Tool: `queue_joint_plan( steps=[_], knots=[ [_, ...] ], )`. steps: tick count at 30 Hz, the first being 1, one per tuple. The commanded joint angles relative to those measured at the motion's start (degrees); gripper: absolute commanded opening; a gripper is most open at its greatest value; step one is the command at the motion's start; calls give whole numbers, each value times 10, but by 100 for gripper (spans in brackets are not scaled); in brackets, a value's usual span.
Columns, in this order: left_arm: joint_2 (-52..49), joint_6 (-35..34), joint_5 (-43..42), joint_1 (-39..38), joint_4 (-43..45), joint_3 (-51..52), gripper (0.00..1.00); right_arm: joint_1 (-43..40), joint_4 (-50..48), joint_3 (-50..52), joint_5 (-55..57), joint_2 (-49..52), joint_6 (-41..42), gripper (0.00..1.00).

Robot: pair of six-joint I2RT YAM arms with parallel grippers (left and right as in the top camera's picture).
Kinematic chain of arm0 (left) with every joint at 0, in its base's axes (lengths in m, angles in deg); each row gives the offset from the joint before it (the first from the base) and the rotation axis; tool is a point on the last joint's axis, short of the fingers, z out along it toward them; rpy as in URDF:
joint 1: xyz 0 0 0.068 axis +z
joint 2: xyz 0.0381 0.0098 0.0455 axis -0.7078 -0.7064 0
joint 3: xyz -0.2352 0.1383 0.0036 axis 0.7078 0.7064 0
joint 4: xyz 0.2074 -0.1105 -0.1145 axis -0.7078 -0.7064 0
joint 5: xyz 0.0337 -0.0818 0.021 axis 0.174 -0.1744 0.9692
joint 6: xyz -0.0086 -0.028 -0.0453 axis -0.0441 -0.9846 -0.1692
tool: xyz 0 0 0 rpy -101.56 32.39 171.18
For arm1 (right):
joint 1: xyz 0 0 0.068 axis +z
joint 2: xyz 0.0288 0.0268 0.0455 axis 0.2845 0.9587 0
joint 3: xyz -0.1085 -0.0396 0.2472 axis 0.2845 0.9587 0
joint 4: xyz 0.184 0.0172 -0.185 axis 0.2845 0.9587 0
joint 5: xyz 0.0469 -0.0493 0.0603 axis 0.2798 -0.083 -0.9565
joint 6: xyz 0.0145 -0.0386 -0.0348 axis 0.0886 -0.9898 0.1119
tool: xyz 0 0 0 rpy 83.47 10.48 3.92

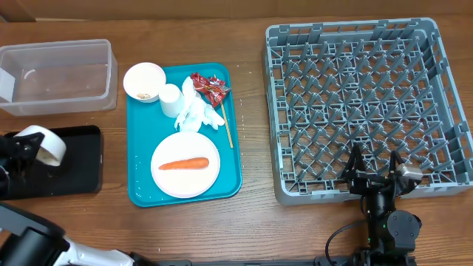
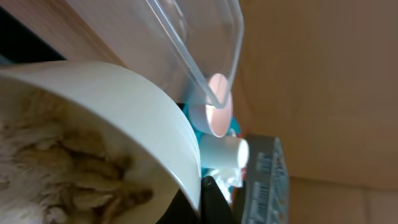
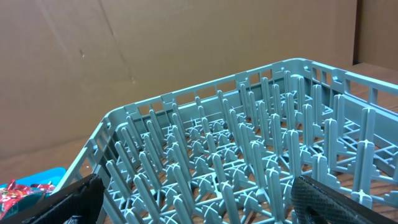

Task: Sort waste into correct bins and load items into the dishwasher rack
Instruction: 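Tilt the bowl with the left gripper to dump rice onto the black tray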

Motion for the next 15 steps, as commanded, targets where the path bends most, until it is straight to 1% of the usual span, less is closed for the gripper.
queue_joint_plan(
  steps=[1,15],
  knots=[
    [-29,40,-128,3,3,5,4,-3,-2,6,6,-6,-3,100],
    [-31,38,-126,3,9,5,4,-3,-2,6,5,-6,-3,100]
  ],
)
